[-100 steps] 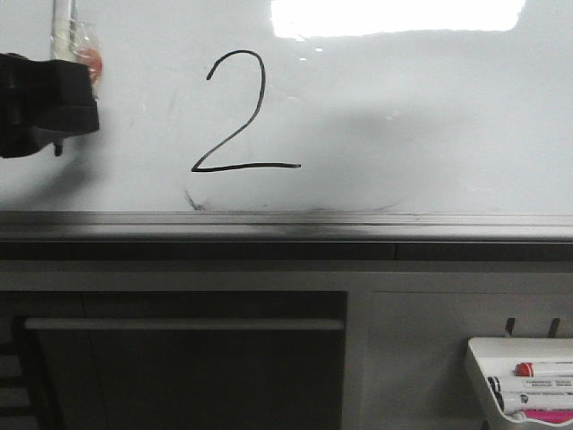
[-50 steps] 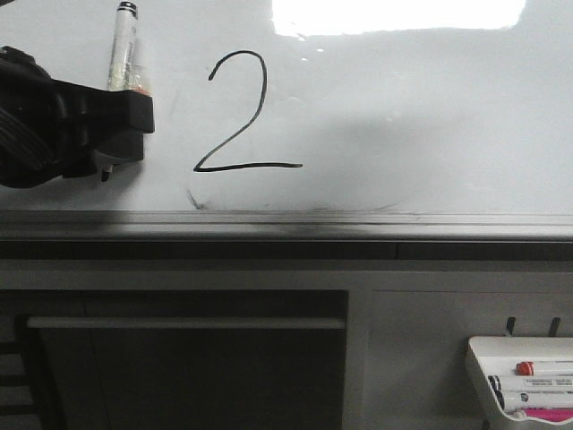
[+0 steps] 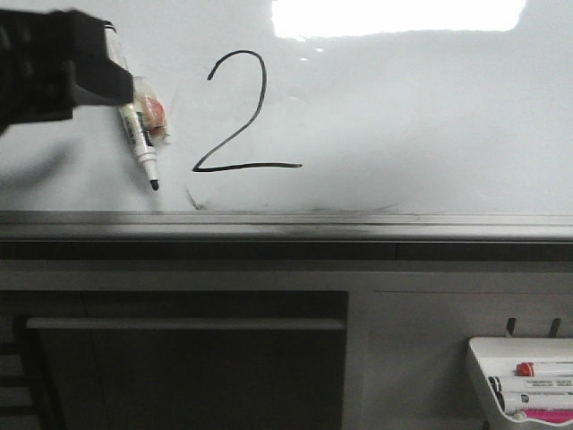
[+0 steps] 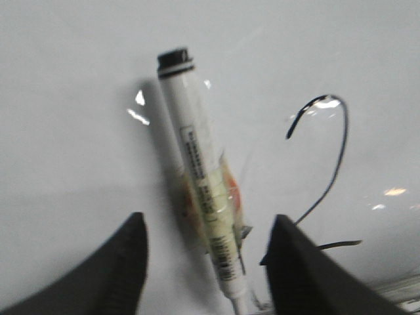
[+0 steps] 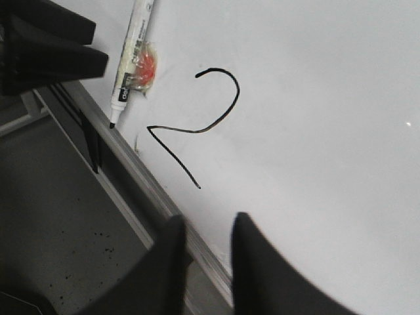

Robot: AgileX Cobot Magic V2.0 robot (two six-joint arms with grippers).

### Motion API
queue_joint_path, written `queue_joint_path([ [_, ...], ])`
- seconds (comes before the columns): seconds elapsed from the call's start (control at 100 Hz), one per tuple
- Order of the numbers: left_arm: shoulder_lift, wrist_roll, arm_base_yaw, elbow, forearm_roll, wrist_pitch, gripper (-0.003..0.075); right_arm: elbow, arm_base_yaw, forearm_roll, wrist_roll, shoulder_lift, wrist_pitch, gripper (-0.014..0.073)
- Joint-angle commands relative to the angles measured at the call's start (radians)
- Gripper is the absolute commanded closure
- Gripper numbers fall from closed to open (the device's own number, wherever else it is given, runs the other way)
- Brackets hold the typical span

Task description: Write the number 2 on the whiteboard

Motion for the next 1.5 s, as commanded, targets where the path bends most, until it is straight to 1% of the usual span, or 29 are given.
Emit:
queue_joint_path([
  [0.0,-0.144,0.008,-0.005,0.003,0.025,-0.040,0.0744,0.001,-0.007,-0.016,0.012,-0.112,-0.068,0.0652],
  [0.03,-0.192,0.010,-0.006,0.021,0.050,-0.045,0.0732,0.026,-0.007,-0.012,0.017,-0.153,-0.104,0.0647],
  [0.13,-0.359,0.010,-0.008,0.076,0.069,-0.045,0.0740,0.160,-0.007,-0.002,0.024,-0.337,-0.282,0.0644],
  [0.18,-0.454,0.027,-0.008,0.111,0.086,-0.046,0.0740,0.262,-0.007,-0.002,0.024,-0.459,-0.379,0.0644],
  [0.24,-0.556,0.070,-0.008,0.162,0.159,-0.046,0.0740,0.388,-0.007,-0.011,0.024,-0.598,-0.448,0.0644],
  [0.34,-0.691,0.082,-0.008,0.238,0.251,-0.046,0.0740,0.562,-0.007,-0.014,0.024,-0.795,-0.489,0.0645],
  [0.42,-0.776,0.082,-0.011,0.280,0.253,-0.044,0.0740,0.673,-0.007,-0.009,0.024,-0.944,-0.489,0.0645],
  [0.56,-0.849,0.082,-0.011,0.335,0.249,-0.044,0.0740,0.804,-0.007,-0.009,0.024,-1.139,-0.485,0.0645],
  [0.75,-0.851,0.082,-0.011,0.380,0.245,-0.040,0.0740,0.887,-0.007,-0.002,0.024,-1.070,-0.481,0.0645],
  [0.96,-0.851,0.082,-0.011,0.384,0.245,-0.029,0.0740,0.960,-0.007,-0.002,0.024,-1.062,-0.478,0.0645],
  [1.0,-0.851,0.077,-0.011,0.403,0.229,-0.069,0.0740,0.969,-0.007,-0.002,0.024,-1.062,-0.476,0.0645],
  [1.03,-0.851,0.077,-0.006,0.422,0.170,-0.120,0.0740,0.978,-0.007,-0.002,0.024,-1.062,-0.473,0.0645],
  [1.06,-0.862,0.085,0.008,0.442,0.106,-0.150,0.0740,0.984,-0.007,-0.002,0.024,-1.062,-0.473,0.0645],
  [1.1,-0.907,0.093,0.042,0.453,0.085,-0.153,0.0740,0.991,-0.007,-0.002,0.024,-1.062,-0.473,0.0645],
  [1.13,-0.941,0.135,0.076,0.466,0.078,-0.153,0.0740,0.996,-0.007,-0.002,0.024,-1.062,-0.473,0.0645],
  [1.2,-1.013,0.262,0.190,0.481,0.086,-0.144,0.0740,1.002,-0.007,-0.002,0.024,-1.062,-0.473,0.0645],
  [1.23,-1.036,0.285,0.254,0.481,0.105,-0.120,0.0739,1.003,-0.007,-0.002,0.024,-1.062,-0.473,0.0645],
  [1.3,-1.080,0.290,0.373,0.482,0.170,-0.008,0.0739,1.005,-0.007,-0.002,0.024,-1.062,-0.473,0.0645],
  [1.35,-1.107,0.290,0.447,0.482,0.179,0.140,0.0739,1.006,-0.007,-0.002,0.024,-1.062,-0.473,0.0645],
  [1.38,-1.120,0.290,0.476,0.482,0.179,0.200,0.0740,1.006,-0.007,-0.002,0.024,-1.062,-0.473,0.0645],
  [1.39,-1.126,0.288,0.503,0.484,0.179,0.241,0.0740,1.006,-0.007,-0.002,0.024,-1.062,-0.473,0.0645],
  [1.44,-1.145,0.282,0.548,0.487,0.179,0.354,0.0739,1.006,-0.007,-0.002,0.024,-1.062,-0.473,0.0645],
  [1.49,-1.170,0.282,0.588,0.503,0.192,0.404,0.0739,1.006,-0.007,-0.002,0.024,-1.062,-0.473,0.0645],
])
